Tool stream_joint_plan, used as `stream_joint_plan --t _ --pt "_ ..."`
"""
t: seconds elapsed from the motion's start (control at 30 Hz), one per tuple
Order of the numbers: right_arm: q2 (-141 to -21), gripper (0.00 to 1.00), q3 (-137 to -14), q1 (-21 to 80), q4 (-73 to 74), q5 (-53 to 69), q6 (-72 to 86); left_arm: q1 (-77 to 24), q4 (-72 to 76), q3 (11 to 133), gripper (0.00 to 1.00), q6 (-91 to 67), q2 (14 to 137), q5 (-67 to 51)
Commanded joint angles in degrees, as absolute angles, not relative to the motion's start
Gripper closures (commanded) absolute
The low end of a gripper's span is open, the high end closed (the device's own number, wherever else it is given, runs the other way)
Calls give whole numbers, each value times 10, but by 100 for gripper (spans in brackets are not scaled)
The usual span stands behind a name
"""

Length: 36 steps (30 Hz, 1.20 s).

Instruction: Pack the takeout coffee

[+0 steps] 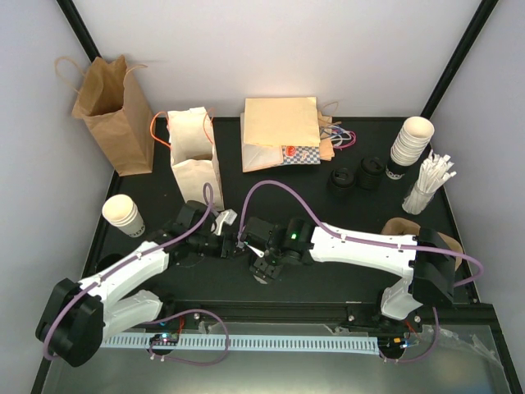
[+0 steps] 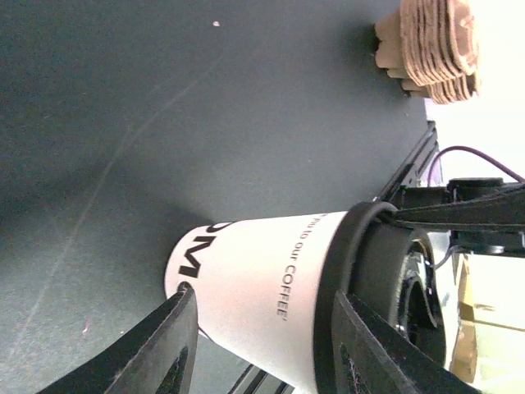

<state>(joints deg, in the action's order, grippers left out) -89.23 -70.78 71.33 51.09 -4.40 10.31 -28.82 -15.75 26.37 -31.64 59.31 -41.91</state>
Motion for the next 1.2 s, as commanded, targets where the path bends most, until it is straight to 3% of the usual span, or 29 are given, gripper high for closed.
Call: stream_joint_plan --t 0.0,0.7,1.17 --pt "-898 23 -702 718 512 -48 96 -286 -118 259 53 -318 580 -462" --pt "-908 25 -695 721 511 -47 102 -294 -103 239 57 -303 632 -480" --pt "-910 25 -666 732 494 -38 126 -320 -173 252 62 -282 671 -402"
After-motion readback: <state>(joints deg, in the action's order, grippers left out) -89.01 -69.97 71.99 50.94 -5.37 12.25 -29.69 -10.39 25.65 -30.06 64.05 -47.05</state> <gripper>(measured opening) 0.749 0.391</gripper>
